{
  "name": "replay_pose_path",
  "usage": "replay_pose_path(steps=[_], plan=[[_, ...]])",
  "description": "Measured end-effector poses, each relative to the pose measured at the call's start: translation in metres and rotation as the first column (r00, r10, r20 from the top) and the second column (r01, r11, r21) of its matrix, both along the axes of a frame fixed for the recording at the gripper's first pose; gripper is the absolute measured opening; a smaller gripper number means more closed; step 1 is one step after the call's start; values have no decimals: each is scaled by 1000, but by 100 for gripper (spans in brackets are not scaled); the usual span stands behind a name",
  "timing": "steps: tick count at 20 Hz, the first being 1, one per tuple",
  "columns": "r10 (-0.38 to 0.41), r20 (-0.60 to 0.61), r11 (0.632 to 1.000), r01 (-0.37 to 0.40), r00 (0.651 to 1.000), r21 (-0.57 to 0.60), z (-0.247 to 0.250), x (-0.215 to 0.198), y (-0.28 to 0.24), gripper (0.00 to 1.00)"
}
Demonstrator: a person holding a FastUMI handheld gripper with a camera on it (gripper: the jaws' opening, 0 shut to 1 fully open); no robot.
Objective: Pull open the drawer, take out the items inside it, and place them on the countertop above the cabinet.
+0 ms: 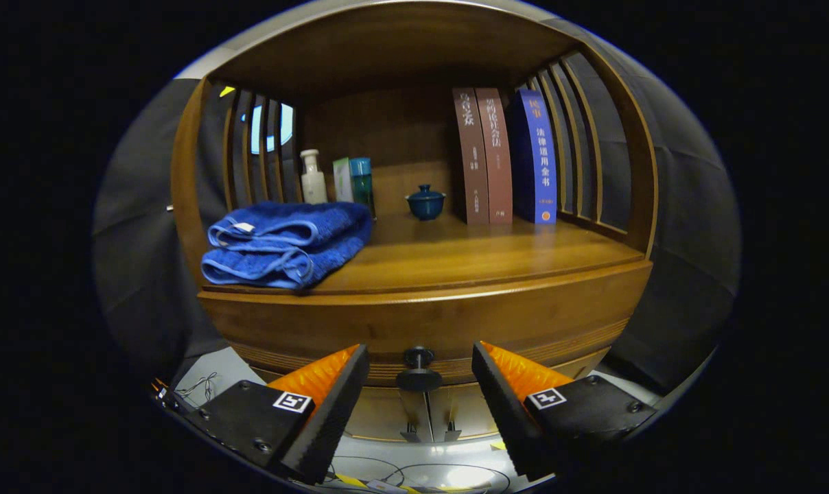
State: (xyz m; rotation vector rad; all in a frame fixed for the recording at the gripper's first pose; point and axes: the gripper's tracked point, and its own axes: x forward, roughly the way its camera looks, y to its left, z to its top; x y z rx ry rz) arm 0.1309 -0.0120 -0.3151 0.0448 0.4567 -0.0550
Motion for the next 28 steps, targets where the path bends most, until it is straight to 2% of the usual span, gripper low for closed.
replay_pose_path(steps=[3,5,7,10,11,14,15,22,28], plan=[[-11,-35,1000,12,999,4,-16,3,-3,89],[-21,-46,1000,21,999,10,-22,6,-5,89],[-19,-69,1000,19,997,7,-33,7,-3,75],[9,-102,1000,-8,995,13,-40,7,4,68],[6,-95,1000,-5,995,9,-43,11,0,52],[-7,-89,1000,7,996,0,-42,10,1,45],[-7,-91,1000,6,996,-11,-43,8,1,38],[20,-139,999,-25,990,-31,-42,-3,3,38],[15,-167,999,-20,986,-29,-35,-54,3,38]])
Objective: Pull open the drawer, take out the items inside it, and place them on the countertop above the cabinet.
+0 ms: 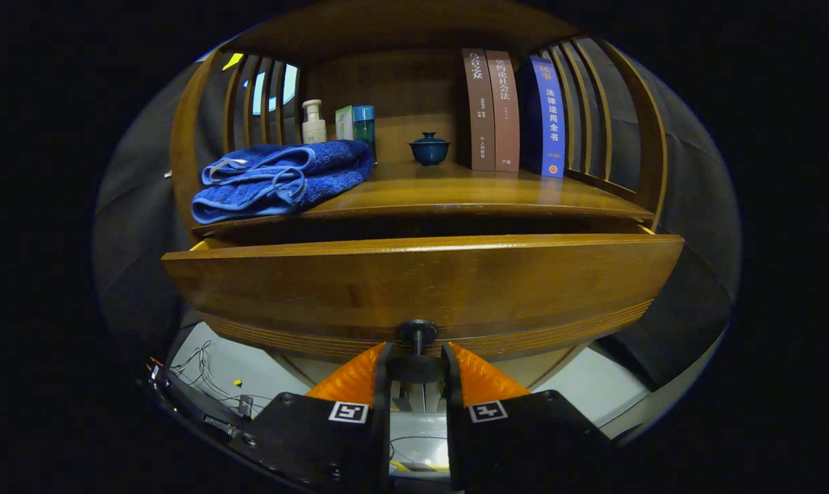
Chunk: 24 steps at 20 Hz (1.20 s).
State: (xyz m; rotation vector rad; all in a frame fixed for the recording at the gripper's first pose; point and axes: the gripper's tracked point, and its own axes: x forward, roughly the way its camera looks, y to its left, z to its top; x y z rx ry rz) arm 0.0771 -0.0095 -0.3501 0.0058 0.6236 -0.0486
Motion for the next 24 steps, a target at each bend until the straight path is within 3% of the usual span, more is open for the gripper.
replay_pose_path(steps=[11,20,24], plan=[[-11,-48,1000,12,999,25,11,-92,2,38],[-24,-105,999,28,994,30,6,-132,1,38],[-32,-87,999,35,996,27,7,-131,1,38]])
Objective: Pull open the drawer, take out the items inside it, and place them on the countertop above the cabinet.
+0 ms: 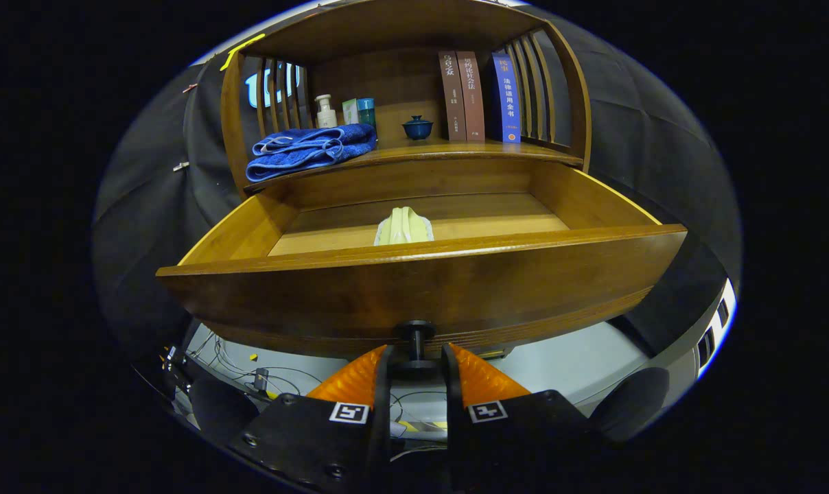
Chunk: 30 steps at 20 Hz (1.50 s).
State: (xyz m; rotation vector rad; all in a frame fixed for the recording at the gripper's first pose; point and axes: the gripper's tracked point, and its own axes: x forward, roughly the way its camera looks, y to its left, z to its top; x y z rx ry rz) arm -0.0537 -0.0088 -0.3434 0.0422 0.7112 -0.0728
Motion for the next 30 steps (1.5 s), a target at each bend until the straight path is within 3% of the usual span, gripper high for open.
replay_pose_path(steps=[2,4,7,12,18,24,30], plan=[[-3,6,1000,3,1000,13,0,-1,1,38],[-4,33,999,3,999,36,2,2,1,46],[-20,52,1000,20,998,0,17,-8,-3,100],[-18,122,1000,20,992,-15,73,-10,-1,100],[19,179,1000,-21,984,13,134,60,11,99],[30,6,999,-30,1000,32,105,130,12,100],[31,-175,999,-24,984,45,51,173,12,99]])
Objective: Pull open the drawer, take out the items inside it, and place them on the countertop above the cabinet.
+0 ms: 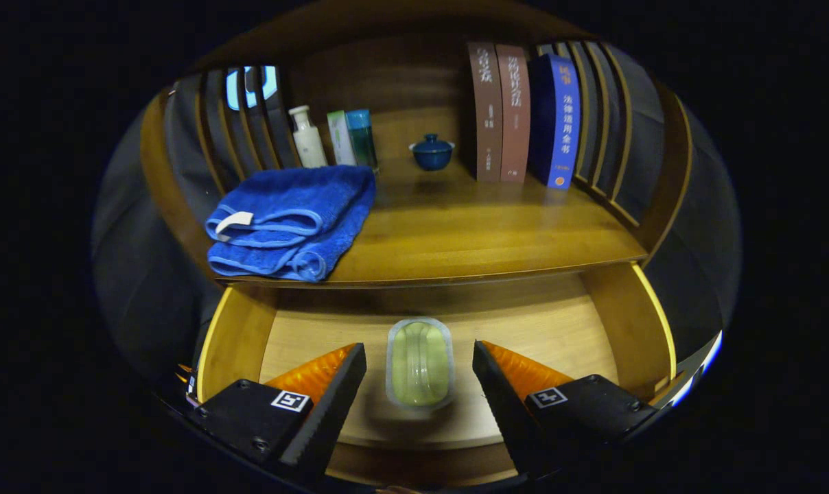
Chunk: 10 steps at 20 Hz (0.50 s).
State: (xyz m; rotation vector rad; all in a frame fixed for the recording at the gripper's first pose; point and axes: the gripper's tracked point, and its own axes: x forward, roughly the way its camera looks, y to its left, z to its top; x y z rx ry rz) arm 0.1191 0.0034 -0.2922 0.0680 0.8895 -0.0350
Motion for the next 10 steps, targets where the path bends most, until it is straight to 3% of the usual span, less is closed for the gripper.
replay_pose_path(steps=[8,10], plan=[[20,-260,996,-41,966,-75,-57,-3,-8,98],[2,-289,996,-27,957,-84,-63,-5,-12,91]])
